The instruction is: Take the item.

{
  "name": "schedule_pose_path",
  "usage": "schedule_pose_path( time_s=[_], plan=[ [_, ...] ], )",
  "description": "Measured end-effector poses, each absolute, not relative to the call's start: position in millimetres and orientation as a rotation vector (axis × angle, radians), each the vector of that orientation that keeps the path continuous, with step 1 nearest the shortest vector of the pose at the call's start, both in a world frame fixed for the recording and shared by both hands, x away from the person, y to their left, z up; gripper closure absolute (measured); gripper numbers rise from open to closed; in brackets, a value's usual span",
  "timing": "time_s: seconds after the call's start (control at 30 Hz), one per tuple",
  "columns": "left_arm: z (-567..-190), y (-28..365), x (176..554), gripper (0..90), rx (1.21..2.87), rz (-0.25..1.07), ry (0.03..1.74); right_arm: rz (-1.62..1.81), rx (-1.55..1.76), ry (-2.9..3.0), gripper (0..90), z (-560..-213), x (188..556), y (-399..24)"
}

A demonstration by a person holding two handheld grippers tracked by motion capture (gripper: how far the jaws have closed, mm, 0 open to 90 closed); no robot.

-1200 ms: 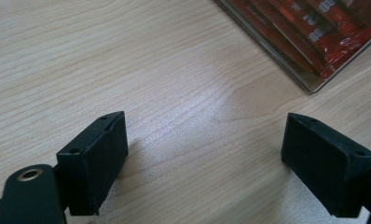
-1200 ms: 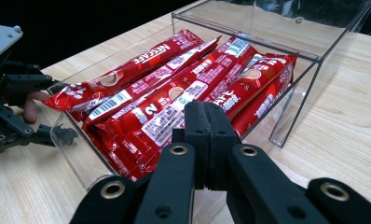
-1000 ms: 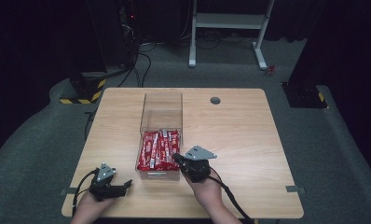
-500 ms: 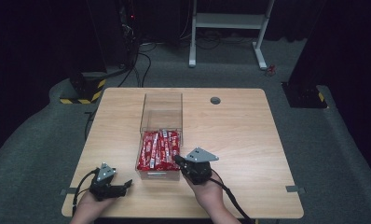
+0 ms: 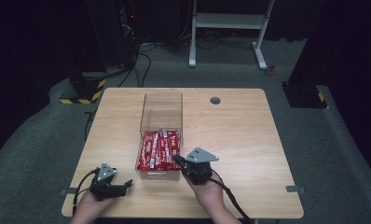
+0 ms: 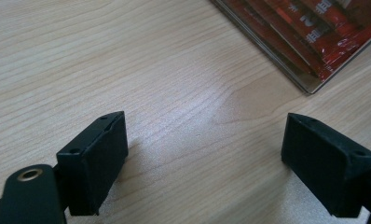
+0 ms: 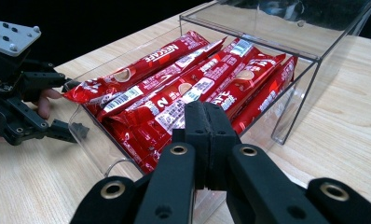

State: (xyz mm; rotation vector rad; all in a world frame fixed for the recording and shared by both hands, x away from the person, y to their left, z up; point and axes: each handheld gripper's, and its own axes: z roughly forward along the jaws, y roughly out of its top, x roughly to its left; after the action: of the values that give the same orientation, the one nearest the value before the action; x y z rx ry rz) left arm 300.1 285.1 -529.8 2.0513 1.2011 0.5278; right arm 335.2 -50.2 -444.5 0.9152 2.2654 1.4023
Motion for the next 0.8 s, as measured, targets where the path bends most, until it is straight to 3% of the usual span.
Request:
schedule_pose_path(
  time_s=[0.8],
  plan=[
    [-529.9,284.1,299.9,15.1,2.043,0.529,1.209,1.462,0.889,2.224,90.0,-434.3,335.6,-57.2]
  ],
)
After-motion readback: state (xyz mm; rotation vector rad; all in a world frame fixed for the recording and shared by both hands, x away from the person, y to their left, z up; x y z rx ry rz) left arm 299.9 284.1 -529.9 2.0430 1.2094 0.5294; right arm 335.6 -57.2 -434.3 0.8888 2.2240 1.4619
